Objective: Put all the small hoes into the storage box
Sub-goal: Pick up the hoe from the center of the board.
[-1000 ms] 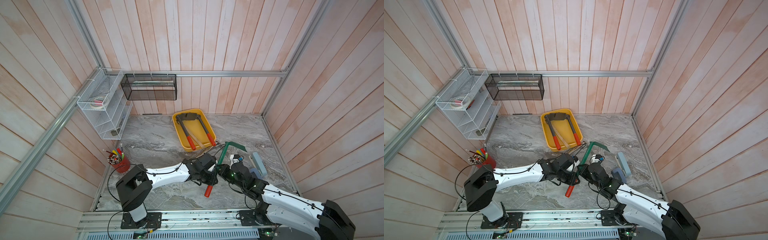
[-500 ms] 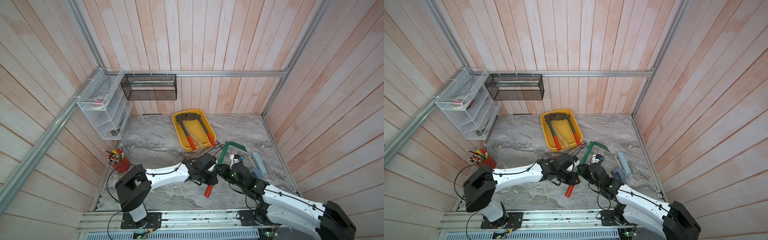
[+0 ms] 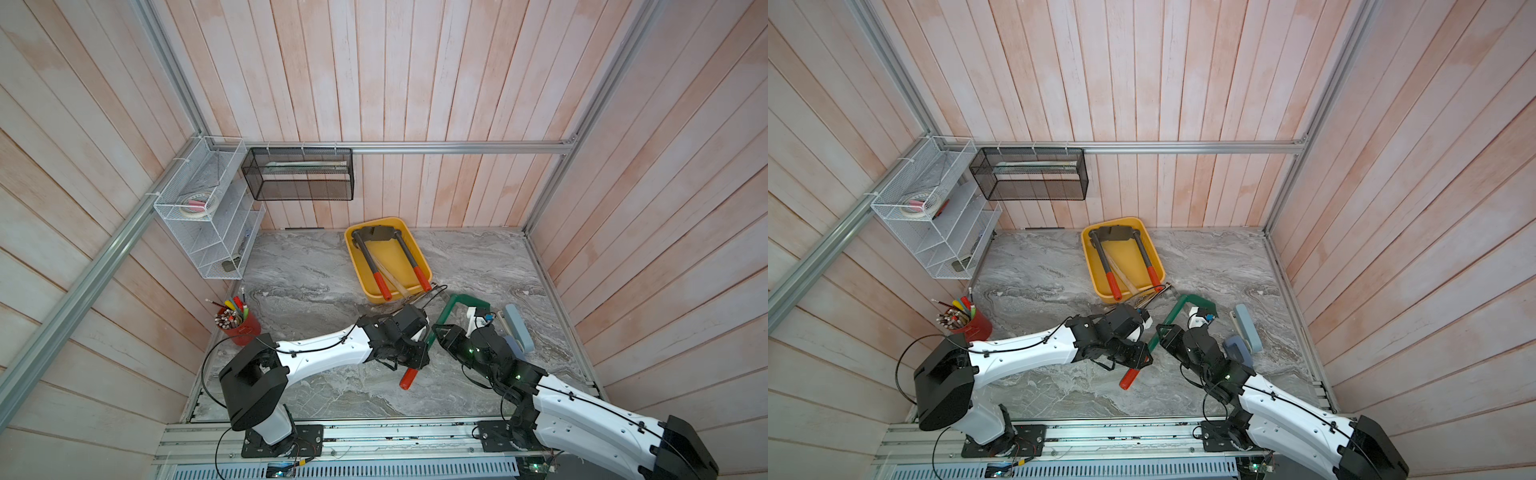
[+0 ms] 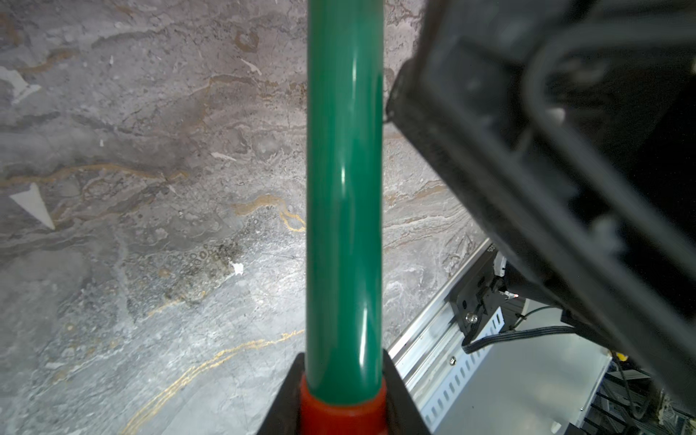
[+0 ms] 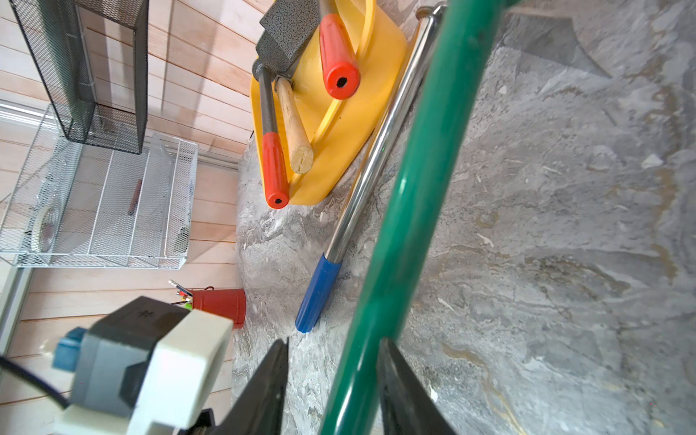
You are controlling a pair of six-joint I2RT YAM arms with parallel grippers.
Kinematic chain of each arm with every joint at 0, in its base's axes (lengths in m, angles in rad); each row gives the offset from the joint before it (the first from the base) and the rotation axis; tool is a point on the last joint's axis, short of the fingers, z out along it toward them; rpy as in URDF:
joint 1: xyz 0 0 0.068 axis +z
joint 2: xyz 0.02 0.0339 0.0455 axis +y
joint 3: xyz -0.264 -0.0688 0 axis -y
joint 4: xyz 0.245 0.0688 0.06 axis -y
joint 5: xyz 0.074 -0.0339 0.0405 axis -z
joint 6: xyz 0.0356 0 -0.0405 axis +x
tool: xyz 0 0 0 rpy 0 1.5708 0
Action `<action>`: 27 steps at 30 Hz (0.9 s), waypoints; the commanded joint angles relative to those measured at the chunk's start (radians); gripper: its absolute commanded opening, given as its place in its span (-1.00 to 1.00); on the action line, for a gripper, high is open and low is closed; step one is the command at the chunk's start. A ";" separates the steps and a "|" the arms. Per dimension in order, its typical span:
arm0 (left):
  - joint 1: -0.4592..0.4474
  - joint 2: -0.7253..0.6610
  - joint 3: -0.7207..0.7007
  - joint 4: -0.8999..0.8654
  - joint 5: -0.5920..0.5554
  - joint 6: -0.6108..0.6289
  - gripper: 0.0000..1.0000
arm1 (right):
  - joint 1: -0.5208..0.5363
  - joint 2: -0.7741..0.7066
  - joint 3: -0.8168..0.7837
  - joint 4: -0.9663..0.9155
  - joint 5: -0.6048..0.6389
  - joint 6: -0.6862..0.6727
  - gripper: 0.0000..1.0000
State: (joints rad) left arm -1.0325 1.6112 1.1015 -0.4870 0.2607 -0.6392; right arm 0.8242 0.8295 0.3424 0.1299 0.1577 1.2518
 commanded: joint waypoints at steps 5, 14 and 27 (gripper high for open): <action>0.006 -0.086 0.063 0.042 -0.035 0.056 -1.00 | 0.006 -0.046 0.000 -0.048 0.032 -0.031 0.08; 0.047 -0.136 0.071 0.053 -0.032 0.049 -1.00 | 0.003 -0.141 -0.001 -0.157 0.106 -0.029 0.25; 0.134 -0.201 0.066 0.090 -0.015 0.028 -1.00 | 0.002 -0.236 -0.013 -0.244 0.167 -0.022 0.31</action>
State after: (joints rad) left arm -0.9173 1.4654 1.1259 -0.5228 0.2424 -0.6174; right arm 0.8242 0.6106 0.3405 -0.0681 0.2893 1.2335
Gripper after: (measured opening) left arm 0.283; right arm 0.656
